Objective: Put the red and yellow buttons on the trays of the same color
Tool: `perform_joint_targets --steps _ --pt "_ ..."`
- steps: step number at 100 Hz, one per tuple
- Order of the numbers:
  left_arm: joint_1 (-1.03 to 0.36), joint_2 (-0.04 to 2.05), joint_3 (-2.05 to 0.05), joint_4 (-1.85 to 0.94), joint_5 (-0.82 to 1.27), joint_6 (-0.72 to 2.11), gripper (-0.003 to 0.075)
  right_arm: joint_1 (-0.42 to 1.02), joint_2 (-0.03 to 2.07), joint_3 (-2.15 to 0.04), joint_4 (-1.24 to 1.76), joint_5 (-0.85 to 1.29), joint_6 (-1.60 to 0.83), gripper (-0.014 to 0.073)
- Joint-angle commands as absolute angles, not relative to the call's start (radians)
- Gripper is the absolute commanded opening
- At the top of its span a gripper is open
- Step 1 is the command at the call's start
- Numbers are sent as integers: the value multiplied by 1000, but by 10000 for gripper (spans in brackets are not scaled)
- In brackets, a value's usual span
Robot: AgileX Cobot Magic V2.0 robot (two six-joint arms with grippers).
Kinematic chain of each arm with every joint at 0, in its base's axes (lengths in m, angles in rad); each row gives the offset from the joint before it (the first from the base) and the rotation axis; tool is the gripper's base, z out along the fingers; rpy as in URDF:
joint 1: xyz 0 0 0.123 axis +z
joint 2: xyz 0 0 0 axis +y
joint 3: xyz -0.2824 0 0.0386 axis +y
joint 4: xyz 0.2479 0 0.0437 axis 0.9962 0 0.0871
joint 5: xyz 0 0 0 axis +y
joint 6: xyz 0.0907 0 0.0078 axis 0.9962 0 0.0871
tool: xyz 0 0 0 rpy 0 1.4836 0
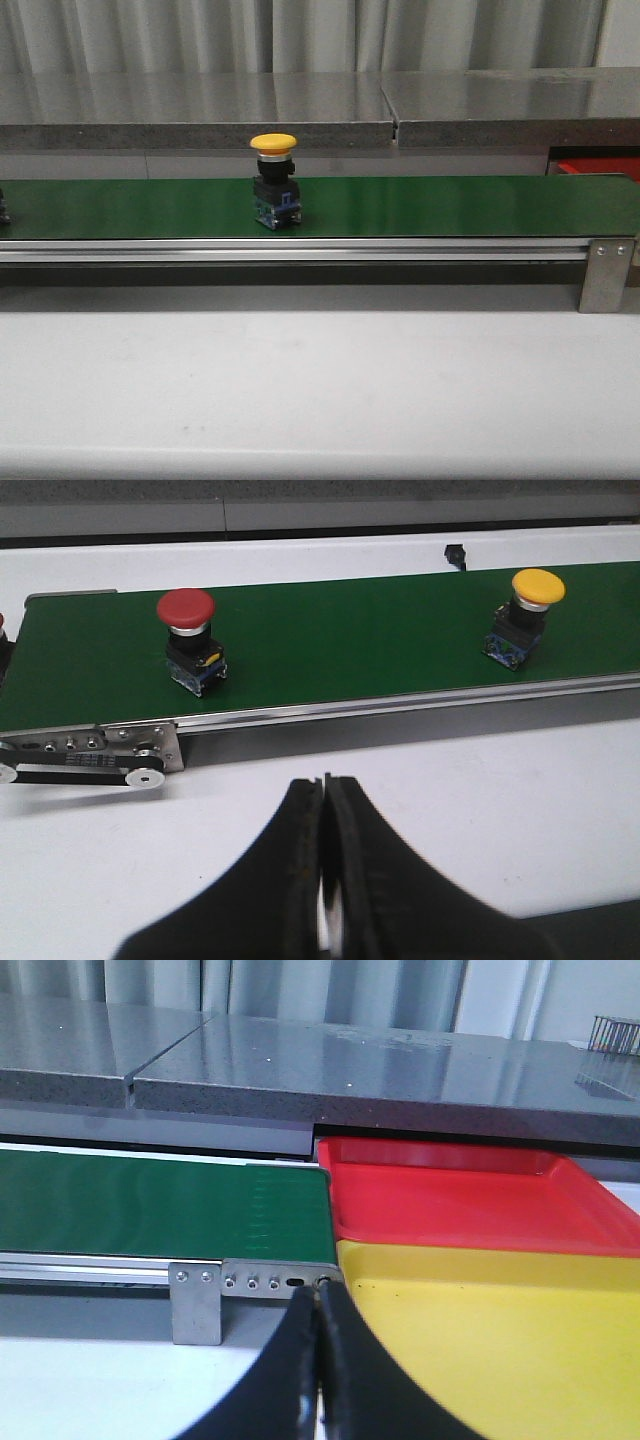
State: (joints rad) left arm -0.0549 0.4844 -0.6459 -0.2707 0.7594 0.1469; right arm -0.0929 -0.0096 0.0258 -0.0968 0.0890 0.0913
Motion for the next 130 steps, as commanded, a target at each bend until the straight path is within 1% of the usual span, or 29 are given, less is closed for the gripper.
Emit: perform_joint_targets --steps 1,18,43,60,83,99,112,130 --pt "-66 468 -667 -293 676 132 -20 -98 -30 5 -110 6 90 -66" --pt "-66 417 -663 -293 654 132 -20 -98 -30 5 -110 -48 90 -66" --pt "-62 327 -577 -292 631 132 -20 -98 -30 1 -108 -74 90 -66" --pt "-62 296 -572 -293 636 132 -20 -98 4 -80 -108 -35 93 -66" --pt "-62 296 -572 -300 636 132 -20 -98 206 -296 -108 69 93 -65" --pt "-62 296 -572 -300 636 132 -20 -79 369 -439 -88 92 93 -65" --pt "-62 296 -572 -300 636 132 -20 -39 492 -528 -88 101 93 -65" --pt "-62 296 -572 -300 636 132 -20 38 669 -682 -88 239 93 -65"
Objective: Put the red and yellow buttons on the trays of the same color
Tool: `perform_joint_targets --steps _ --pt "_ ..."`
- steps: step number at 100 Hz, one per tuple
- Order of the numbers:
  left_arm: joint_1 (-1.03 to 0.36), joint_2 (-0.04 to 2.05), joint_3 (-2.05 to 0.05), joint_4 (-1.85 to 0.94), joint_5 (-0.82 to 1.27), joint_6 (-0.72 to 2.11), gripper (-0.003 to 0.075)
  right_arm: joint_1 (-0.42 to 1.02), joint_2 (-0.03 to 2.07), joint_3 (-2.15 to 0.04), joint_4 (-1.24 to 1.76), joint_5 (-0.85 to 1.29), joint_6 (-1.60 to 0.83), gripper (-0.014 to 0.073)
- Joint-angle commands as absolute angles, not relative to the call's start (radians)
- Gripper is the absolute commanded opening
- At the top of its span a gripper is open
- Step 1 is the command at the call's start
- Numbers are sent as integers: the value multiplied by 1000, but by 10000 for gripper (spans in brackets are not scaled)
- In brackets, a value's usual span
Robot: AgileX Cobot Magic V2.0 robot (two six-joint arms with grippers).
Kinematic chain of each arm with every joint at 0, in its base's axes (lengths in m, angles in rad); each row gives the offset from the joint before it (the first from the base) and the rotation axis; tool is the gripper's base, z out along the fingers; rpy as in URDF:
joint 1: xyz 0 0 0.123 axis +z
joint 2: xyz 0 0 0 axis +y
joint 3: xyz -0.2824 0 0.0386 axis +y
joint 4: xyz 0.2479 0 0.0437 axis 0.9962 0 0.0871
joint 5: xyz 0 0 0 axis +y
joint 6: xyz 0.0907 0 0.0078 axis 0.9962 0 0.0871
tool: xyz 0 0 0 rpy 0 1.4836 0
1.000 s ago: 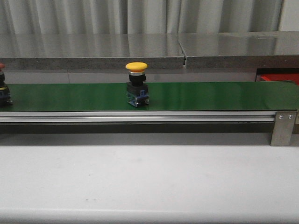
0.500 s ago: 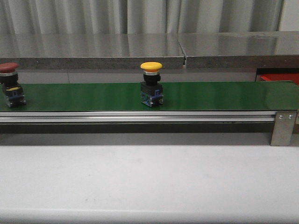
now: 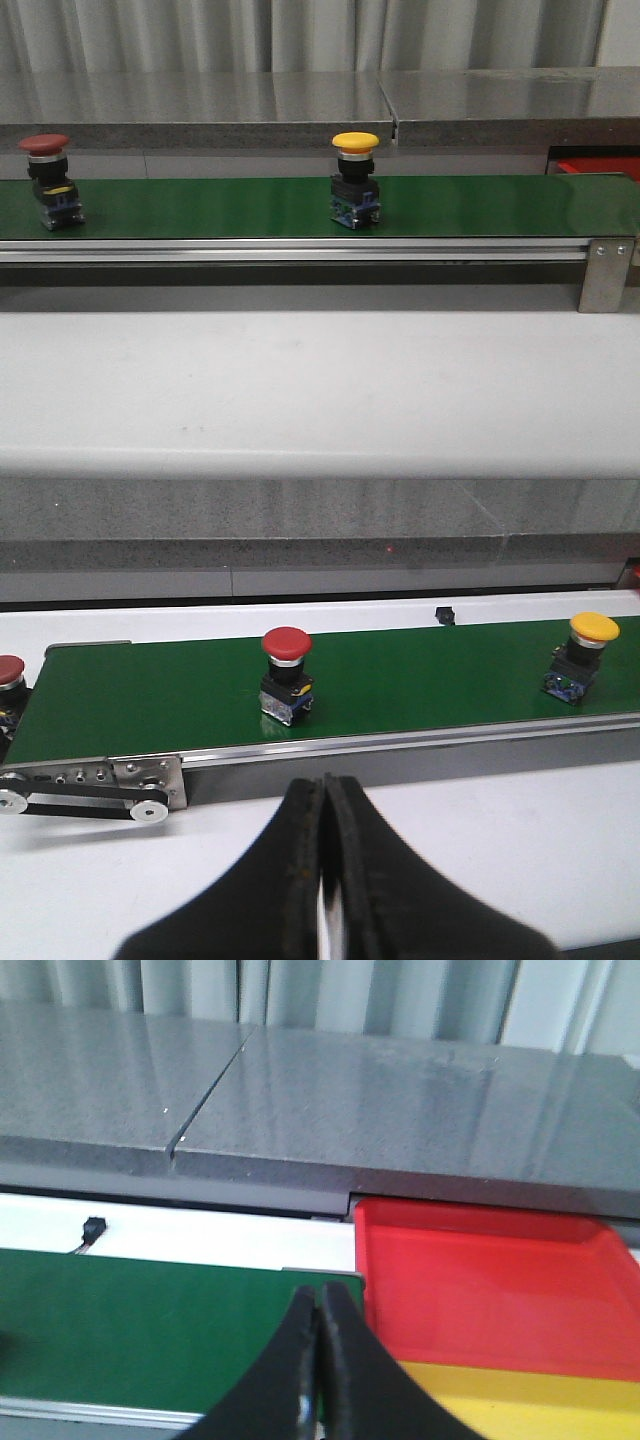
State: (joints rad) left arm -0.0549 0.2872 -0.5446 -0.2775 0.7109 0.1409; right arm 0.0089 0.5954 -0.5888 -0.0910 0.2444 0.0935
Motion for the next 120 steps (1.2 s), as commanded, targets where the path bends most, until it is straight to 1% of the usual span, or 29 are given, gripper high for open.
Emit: perform_joint_targets --steps 1,30,38,45,49,50,52,57,59,62,64,69,72,89,104,120 --pt "-62 296 -572 -300 636 132 -20 41 683 -694 -88 245 93 -65" --pt "-62 296 -572 -300 636 132 -20 170 949 -909 -88 423 71 -62" --pt "-62 296 -572 -300 636 132 -20 208 1015 -966 -88 476 71 -18" --pt "-62 296 -572 -300 636 132 -20 237 1072 -1017 -88 525 66 82" --pt "-62 296 -572 -300 636 132 -20 251 1105 -1048 -88 550 66 170" --pt "-62 296 -572 -300 636 132 -20 253 1116 -1053 -88 555 66 204" --pt "-62 296 -572 -300 636 132 -20 260 1127 -1069 -88 568 66 239" --pt "-62 296 -572 -300 636 132 -20 272 1166 -1105 -88 599 62 385" --pt "-62 296 -572 -300 636 132 -20 276 1182 -1121 -88 614 58 420" --pt "-62 296 -572 -300 636 132 -20 282 1208 -1151 -88 642 44 500" --pt "-62 296 -572 -300 636 132 -20 286 1219 -1162 -88 654 39 539" --pt "-62 296 -572 -300 636 132 -20 296 1263 -1210 -85 705 37 600" --pt "-62 296 -572 -300 636 132 -20 302 1285 -1236 -84 731 37 612" --pt "-62 296 -572 -300 636 132 -20 321 1418 -1388 -69 899 35 612" --pt "-62 296 -572 -300 636 132 -20 327 1529 -1508 -40 1030 -23 612" --pt "-62 296 -572 -300 636 132 -20 327 1620 -1585 24 1104 -67 610"
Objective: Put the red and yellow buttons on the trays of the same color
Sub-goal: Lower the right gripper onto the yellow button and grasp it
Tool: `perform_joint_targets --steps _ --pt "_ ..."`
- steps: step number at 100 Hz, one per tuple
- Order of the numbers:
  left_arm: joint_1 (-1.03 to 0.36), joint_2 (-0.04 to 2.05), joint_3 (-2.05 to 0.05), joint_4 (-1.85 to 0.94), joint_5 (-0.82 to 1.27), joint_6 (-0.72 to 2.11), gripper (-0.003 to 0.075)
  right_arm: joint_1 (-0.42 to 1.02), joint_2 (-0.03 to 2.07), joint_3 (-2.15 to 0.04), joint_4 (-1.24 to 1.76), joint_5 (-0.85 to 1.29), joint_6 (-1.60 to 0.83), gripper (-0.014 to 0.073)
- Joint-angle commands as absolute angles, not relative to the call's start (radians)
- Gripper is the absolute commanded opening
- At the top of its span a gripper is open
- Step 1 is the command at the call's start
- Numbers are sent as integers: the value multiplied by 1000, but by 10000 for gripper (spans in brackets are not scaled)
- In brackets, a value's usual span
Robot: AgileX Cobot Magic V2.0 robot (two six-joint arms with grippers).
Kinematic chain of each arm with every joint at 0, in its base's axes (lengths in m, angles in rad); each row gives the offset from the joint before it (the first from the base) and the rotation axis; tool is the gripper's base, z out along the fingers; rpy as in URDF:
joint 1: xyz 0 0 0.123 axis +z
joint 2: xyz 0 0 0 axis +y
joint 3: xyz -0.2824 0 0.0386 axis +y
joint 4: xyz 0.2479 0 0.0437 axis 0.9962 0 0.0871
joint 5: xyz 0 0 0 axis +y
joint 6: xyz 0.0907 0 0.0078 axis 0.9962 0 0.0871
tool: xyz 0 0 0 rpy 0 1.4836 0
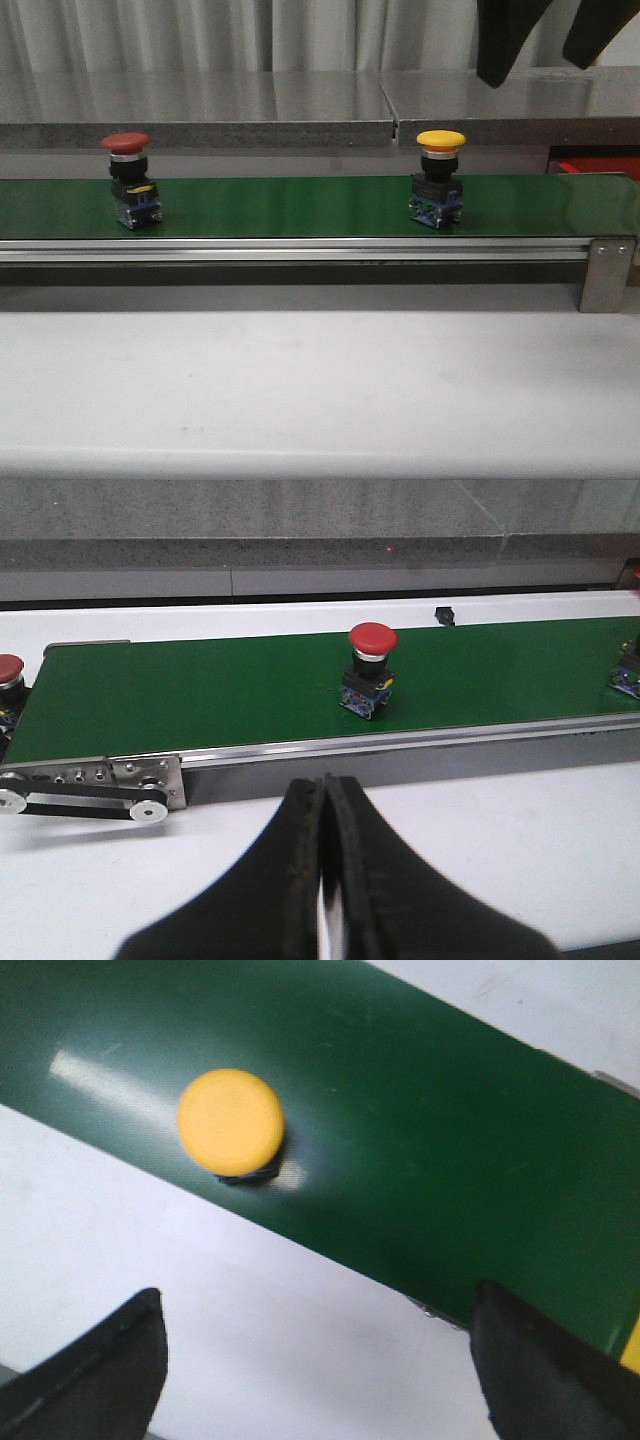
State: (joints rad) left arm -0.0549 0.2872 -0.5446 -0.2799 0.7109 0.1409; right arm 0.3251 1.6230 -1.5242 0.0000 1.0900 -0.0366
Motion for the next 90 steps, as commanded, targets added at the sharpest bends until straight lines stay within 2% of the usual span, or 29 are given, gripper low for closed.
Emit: perform_joint_targets --steps 1,26,46,55,79,90 --pt "-62 296 -572 -300 636 132 -20 327 1627 -1590 24 1109 -69 610" --pt "-62 296 -572 -300 636 132 -20 327 1729 -1624 35 1107 -92 575" --pt "-62 296 -572 -300 636 132 -20 327 1777 -1624 32 1002 -92 564" --pt "-62 296 -572 -300 636 132 -20 326 1795 -1624 22 974 -92 499" --pt "-62 296 -572 -300 636 132 -20 323 1811 -1624 0 981 -92 241" --pt "-62 296 -572 -300 636 132 -20 322 1806 -1624 -14 979 -91 176"
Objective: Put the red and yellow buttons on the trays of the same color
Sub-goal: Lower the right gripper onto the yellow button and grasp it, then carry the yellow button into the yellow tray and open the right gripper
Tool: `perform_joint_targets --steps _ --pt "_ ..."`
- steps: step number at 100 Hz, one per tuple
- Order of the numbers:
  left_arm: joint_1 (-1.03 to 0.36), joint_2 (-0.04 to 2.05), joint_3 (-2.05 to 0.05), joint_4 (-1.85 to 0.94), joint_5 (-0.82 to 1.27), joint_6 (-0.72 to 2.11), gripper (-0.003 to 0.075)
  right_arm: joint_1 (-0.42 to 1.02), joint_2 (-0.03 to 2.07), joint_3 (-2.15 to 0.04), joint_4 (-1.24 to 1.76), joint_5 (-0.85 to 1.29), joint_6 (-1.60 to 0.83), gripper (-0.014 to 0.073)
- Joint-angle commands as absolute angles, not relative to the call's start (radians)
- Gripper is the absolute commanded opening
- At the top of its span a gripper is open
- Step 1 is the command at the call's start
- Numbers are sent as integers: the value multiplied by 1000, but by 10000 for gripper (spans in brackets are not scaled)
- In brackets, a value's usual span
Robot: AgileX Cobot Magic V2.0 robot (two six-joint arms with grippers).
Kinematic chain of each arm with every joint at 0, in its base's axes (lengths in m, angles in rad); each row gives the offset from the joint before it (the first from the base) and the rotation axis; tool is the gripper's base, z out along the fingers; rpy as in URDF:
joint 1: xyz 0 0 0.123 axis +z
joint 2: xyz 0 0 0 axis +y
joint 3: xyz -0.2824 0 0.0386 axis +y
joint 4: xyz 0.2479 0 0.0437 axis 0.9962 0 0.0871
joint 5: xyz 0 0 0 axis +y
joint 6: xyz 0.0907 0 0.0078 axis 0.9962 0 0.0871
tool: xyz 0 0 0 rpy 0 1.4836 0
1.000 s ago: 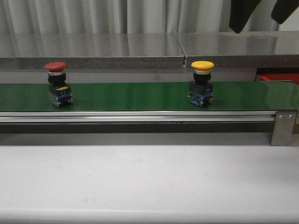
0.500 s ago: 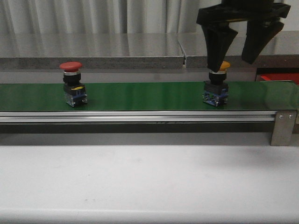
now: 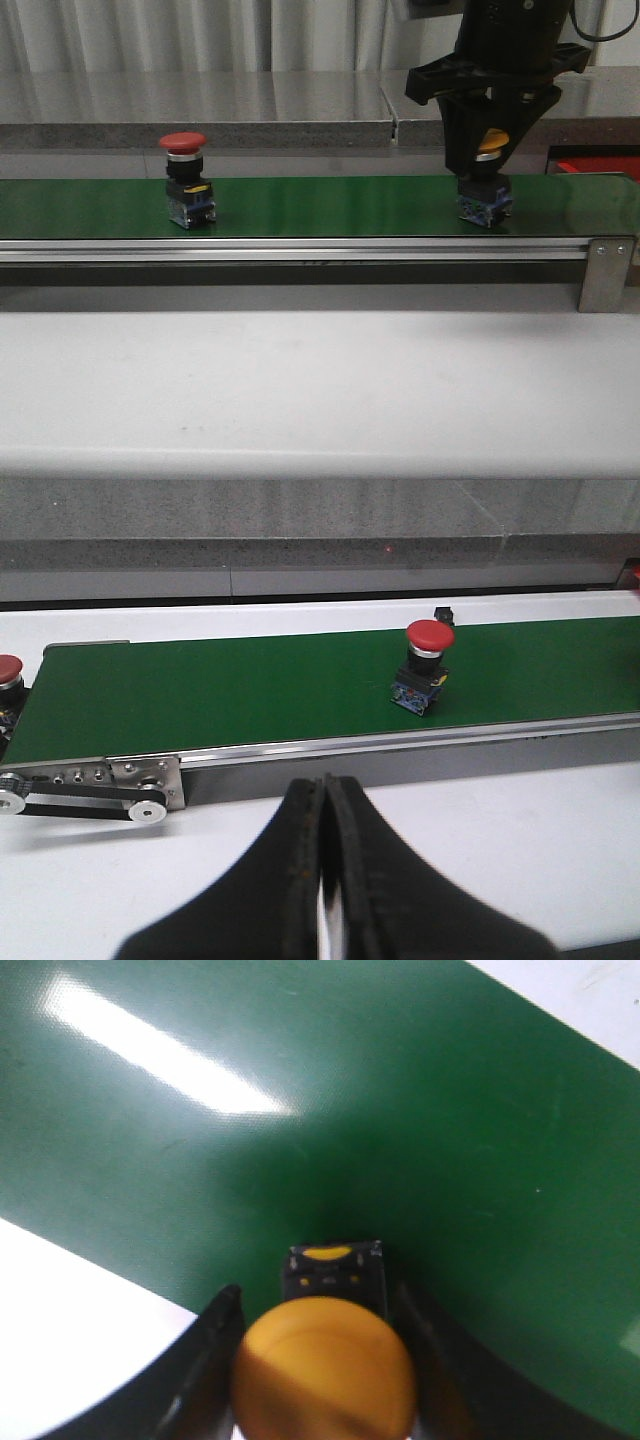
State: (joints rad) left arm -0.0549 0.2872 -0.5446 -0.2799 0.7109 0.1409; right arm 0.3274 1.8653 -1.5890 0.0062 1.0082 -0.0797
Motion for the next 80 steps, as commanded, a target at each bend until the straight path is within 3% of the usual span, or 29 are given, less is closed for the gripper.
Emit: perform_joint_targets --steps 1,37,80 --pt "-62 296 -572 -300 636 132 -20 322 1805 -1624 -14 979 -91 174" --pt "-62 296 -572 -300 636 132 -20 192 1671 -1601 -14 977 -57 172" --pt "-62 296 -572 -300 636 132 -20 -163 1609 -1448 22 920 -49 172"
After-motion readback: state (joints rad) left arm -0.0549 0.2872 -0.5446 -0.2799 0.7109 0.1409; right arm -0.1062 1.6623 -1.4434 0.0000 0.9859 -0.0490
